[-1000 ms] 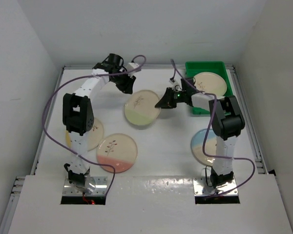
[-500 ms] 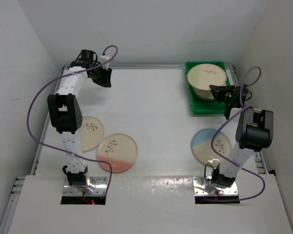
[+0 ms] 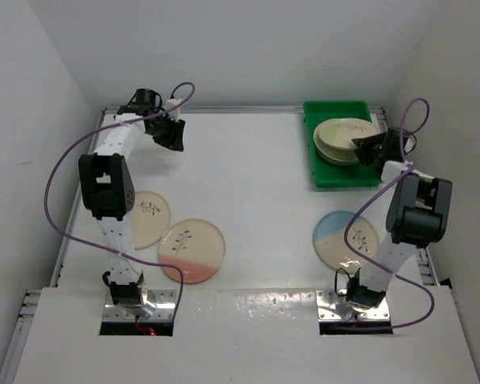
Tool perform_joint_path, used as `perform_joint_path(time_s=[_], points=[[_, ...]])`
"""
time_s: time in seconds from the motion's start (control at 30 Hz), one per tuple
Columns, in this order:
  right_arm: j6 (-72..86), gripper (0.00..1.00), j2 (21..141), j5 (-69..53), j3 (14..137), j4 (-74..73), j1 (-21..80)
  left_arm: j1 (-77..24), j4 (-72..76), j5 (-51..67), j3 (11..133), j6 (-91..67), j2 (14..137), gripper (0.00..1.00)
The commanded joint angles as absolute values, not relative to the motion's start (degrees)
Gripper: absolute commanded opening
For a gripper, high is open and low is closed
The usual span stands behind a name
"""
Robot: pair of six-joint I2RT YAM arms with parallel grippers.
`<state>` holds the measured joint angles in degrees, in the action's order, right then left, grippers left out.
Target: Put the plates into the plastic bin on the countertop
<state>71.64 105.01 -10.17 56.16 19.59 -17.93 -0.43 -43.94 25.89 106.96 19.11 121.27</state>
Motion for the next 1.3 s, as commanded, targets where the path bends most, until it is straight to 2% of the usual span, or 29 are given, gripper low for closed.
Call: perform_joint_path(time_s=[0.0,0.2,0.47,0.53,0.57,0.6,0.63,0.73,0.9,1.07,1.17,1.2,1.27], points=[[62.24,0.40,103.62,-5.11,63.80,3.21,-16.09,0.62,-41.92,27.07,106.79,18.63,117.25,0.47],[55.82,0.40,106.43,-0.44,69.34,-9.29,-15.64,0.62,-41.92,26.55,107.31,18.11,117.77,0.47],[49.59,0.41,104.60,-0.18,71.45,-11.77,-14.68,1.23,-42.97,23.56,106.79,20.03,116.46,0.49],[46.43,0.43,102.93,1.40,72.51,-13.18,-12.58,3.24,-44.64,20.85,106.08,22.75,115.05,0.57],[44.23,0.43,102.31,2.36,72.34,-13.27,-11.79,4.03,-48.04,19.87,105.21,24.59,115.05,0.72],[41.51,0.47,99.78,3.07,72.33,-13.36,-10.30,5.96,-50.60,17.60,104.51,30.18,115.05,0.78],[40.09,0.50,98.89,3.42,72.16,-13.27,-8.37,6.85,-53.15,15.32,104.50,32.50,115.05,0.78],[33.59,0.59,95.02,4.39,71.63,-13.10,-3.63,11.68,-57.66,7.76,98.98,36.47,116.28,0.88],[26.82,0.63,91.67,5.36,70.49,-11.95,3.68,19.68,-51.53,6.68,84.15,37.70,112.68,0.88],[26.10,0.64,93.60,1.59,72.77,-12.65,9.83,24.51,-45.01,5.02,78.84,36.04,112.67,0.85],[24.61,0.64,95.18,0.80,74.78,-13.53,12.38,25.74,-45.52,5.44,78.84,35.33,115.40,0.71],[24.35,0.64,95.45,0.70,75.23,-13.71,13.87,25.75,-46.31,7.89,78.32,35.33,115.92,0.58],[21.98,0.64,96.50,0.79,76.81,-14.15,15.90,25.75,-48.33,11.58,77.70,35.86,116.54,0.47]])
